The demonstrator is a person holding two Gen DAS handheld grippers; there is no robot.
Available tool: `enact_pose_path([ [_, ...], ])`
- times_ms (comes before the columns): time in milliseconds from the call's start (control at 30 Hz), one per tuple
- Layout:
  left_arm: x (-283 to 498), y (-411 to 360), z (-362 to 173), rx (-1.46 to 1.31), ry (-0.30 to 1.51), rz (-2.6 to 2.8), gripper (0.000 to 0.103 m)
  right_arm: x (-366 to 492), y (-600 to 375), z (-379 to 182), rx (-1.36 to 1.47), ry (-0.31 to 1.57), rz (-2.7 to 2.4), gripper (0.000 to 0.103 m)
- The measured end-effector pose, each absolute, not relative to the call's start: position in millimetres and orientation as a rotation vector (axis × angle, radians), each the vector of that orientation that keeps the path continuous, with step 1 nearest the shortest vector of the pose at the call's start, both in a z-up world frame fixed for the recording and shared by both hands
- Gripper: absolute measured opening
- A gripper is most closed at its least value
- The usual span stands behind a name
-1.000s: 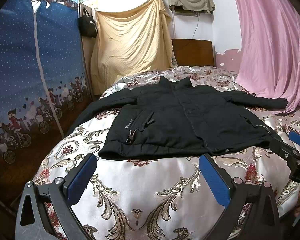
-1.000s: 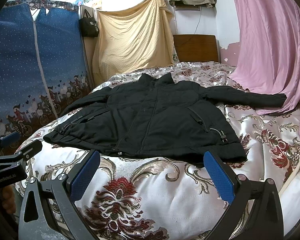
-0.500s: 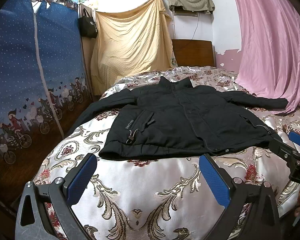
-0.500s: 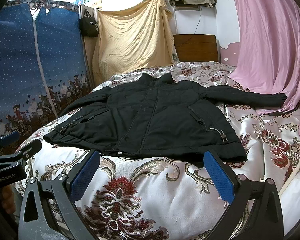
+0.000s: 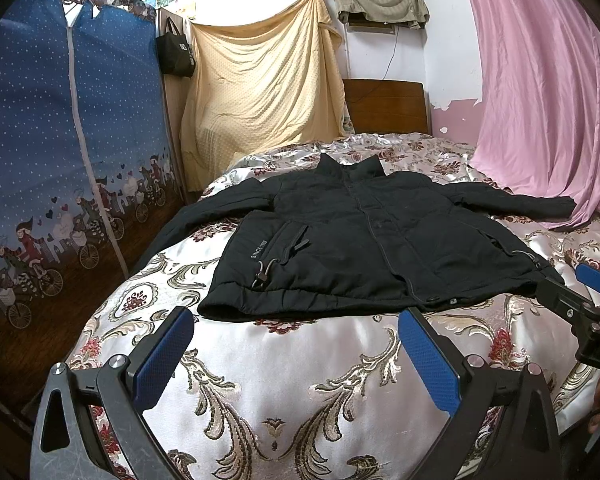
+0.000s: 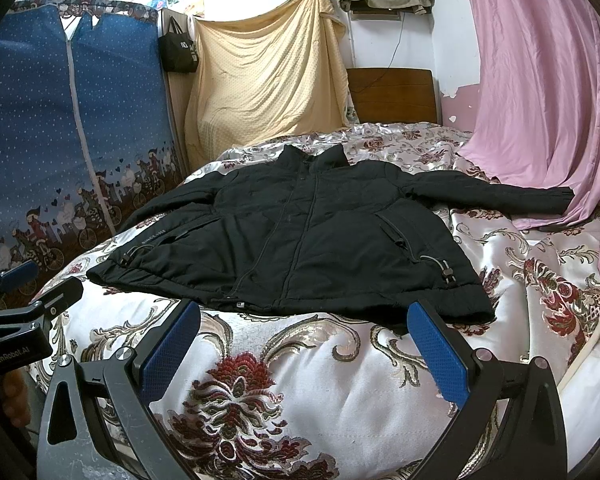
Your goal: Fold large clothes
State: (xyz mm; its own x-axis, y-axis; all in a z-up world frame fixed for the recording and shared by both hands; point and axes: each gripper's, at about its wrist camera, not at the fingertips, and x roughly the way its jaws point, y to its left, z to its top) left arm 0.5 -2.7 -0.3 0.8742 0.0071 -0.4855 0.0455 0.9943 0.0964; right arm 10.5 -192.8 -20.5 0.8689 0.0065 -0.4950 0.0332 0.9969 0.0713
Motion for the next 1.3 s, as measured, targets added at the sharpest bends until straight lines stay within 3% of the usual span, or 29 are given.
enact_pose_path([
  [967,3,-3,1,0.109,0.521,-0.017,0.103,11,-191,-22,0.074,0.526,-0.015,0.102],
  [1300,73,-26,23,0.148,0.655,-0.150,0.103,44,-227,-15,0.060,0.585,-0.018,0.102],
])
